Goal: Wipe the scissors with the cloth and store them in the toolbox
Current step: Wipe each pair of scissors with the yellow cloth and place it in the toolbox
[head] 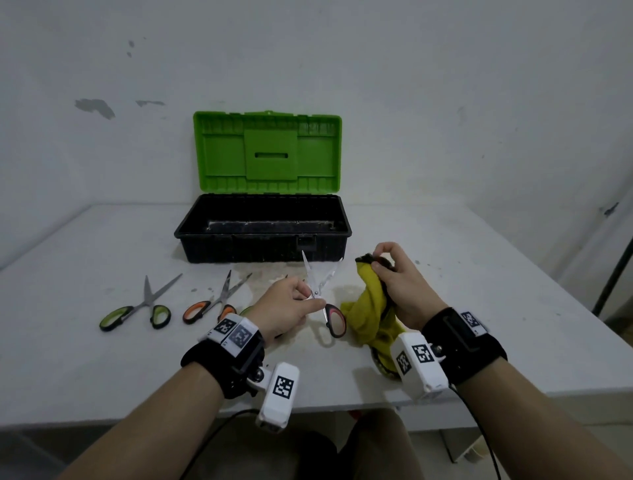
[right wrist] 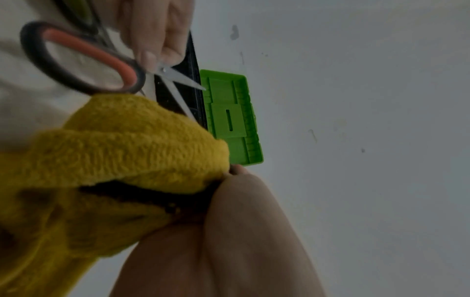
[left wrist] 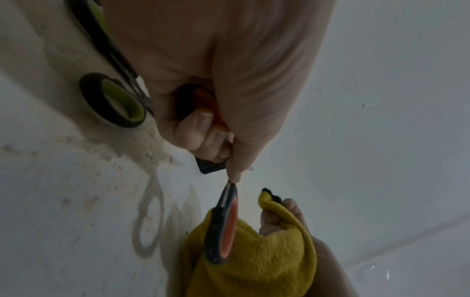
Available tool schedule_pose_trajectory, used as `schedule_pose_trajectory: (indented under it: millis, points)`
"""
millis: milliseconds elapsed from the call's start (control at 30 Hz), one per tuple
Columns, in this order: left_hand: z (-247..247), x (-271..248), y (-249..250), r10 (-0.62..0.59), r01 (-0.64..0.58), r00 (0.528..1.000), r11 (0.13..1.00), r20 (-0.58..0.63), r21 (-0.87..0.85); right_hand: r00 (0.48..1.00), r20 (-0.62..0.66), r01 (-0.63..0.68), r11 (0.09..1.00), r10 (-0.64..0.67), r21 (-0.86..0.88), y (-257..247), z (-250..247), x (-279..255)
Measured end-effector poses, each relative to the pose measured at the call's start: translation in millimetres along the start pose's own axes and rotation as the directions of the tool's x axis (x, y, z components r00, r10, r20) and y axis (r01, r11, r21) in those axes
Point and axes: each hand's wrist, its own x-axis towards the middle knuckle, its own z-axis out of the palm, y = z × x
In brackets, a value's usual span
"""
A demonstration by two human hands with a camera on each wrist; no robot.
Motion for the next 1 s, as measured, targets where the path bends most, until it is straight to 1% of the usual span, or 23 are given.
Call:
schedule_pose_trajectory:
  millis: [100, 133, 200, 267, 333, 367, 400, 467, 533, 567, 600, 633, 667, 700, 733, 767, 800, 833, 867, 933, 967, 1000]
  points:
    - [0.4, 0.8, 0.5, 0.004, -0.004, 1.000, 1.000, 0.004, 0.001, 0.996, -0.071, -0.066, 0.995, 0.061, -0.075, 1.0, -2.7, 4.9]
    - [0.4, 0.9, 1.2, 0.008, -0.008, 1.000, 1.000, 0.005, 0.005, 0.995, -0.069, -0.081, 0.991, 0.075, -0.102, 2.2, -3.7, 4.1]
    - [0.6, 1.5, 2.4, 0.021, -0.021, 1.000, 1.000, 0.008, 0.013, 0.997, -0.023, -0.078, 0.965, 0.075, -0.250, 6.1, -8.6, 0.9]
    - [1.4, 2.1, 3.7, 0.033, -0.033, 0.999, 0.999, 0.010, 0.016, 0.998, 0.036, -0.032, 0.901, 0.052, -0.433, 7.4, -12.2, -3.6]
    - [2.3, 2.7, 4.4, 0.035, -0.035, 0.999, 0.999, 0.014, 0.016, 0.999, 0.030, 0.040, 0.839, -0.028, -0.542, 8.4, -14.4, -5.6]
    - [2.7, 3.3, 4.2, 0.034, -0.034, 0.999, 0.999, 0.015, 0.018, 0.995, 0.024, 0.091, 0.790, -0.096, -0.606, 9.1, -15.9, -5.7]
    - [3.0, 3.4, 4.1, 0.032, -0.032, 0.999, 0.999, 0.015, 0.022, 0.987, 0.031, 0.137, 0.719, -0.159, -0.681, 9.4, -17.1, -5.7]
    - [3.5, 4.3, 4.1, 0.031, -0.031, 0.999, 0.999, 0.015, 0.025, 0.961, 0.104, 0.242, 0.599, -0.256, -0.764, 8.0, -19.5, -5.2]
    - [3.7, 5.5, 4.6, 0.036, -0.036, 0.999, 0.999, 0.013, 0.019, 0.934, 0.164, 0.317, 0.525, -0.317, -0.790, 6.2, -19.8, -6.0]
    - [3.6, 6.2, 5.2, 0.042, -0.042, 0.999, 0.999, 0.012, 0.019, 0.919, 0.153, 0.327, 0.487, -0.363, -0.810, 4.6, -19.7, -6.1]
    - [3.4, 6.5, 5.9, 0.047, -0.048, 0.999, 0.999, 0.014, 0.022, 0.894, 0.120, 0.319, 0.425, -0.432, -0.847, 2.9, -19.1, -6.2]
    - [3.2, 6.7, 6.8, 0.053, -0.053, 0.998, 0.998, 0.018, 0.026, 0.861, 0.086, 0.297, 0.358, -0.501, -0.885, -1.0, -17.3, -8.0]
    - [2.7, 6.6, 8.0, 0.056, -0.057, 0.998, 0.998, 0.019, 0.030, 0.827, 0.065, 0.289, 0.323, -0.558, -0.901, -7.0, -15.2, -9.8]
    - [2.0, 6.3, 8.9, 0.060, -0.060, 0.998, 0.998, 0.019, 0.030, 0.809, 0.066, 0.316, 0.337, -0.584, -0.887, -13.1, -13.3, -11.2]
    - [1.3, 5.4, 10.3, 0.062, -0.062, 0.998, 0.998, 0.022, 0.027, 0.811, 0.084, 0.377, 0.407, -0.579, -0.832, -19.2, -11.0, -13.1]
    - [0.4, 5.1, 11.1, 0.064, -0.065, 0.998, 0.998, 0.025, 0.027, 0.834, 0.099, 0.429, 0.525, -0.543, -0.735, -25.7, -7.8, -16.1]
    - [-0.4, 4.6, 11.6, 0.066, -0.067, 0.997, 0.997, 0.027, 0.035, 0.867, 0.107, 0.437, 0.639, -0.487, -0.633, -29.8, -4.2, -18.3]
    - [-1.3, 4.7, 11.5, 0.066, -0.067, 0.997, 0.996, 0.026, 0.050, 0.896, 0.116, 0.413, 0.713, -0.428, -0.566, -31.7, -0.8, -19.4]
    - [-2.2, 4.5, 11.6, 0.068, -0.069, 0.997, 0.995, 0.023, 0.067, 0.924, 0.124, 0.368, 0.748, -0.363, -0.553, -32.8, 2.7, -20.3]
    - [-3.6, 5.3, 10.5, 0.071, -0.072, 0.997, 0.994, 0.017, 0.088, 0.968, 0.151, 0.249, 0.775, -0.199, -0.581, -26.4, 8.2, -19.2]
    - [-3.6, 5.8, 10.0, 0.072, -0.073, 0.997, 0.993, 0.017, 0.089, 0.977, 0.166, 0.206, 0.783, -0.133, -0.587, -20.4, 10.0, -18.6]
    - [-3.4, 6.0, 10.2, 0.078, -0.080, 0.997, 0.993, 0.017, 0.089, 0.979, 0.174, 0.190, 0.785, -0.107, -0.589, -14.5, 11.5, -17.4]
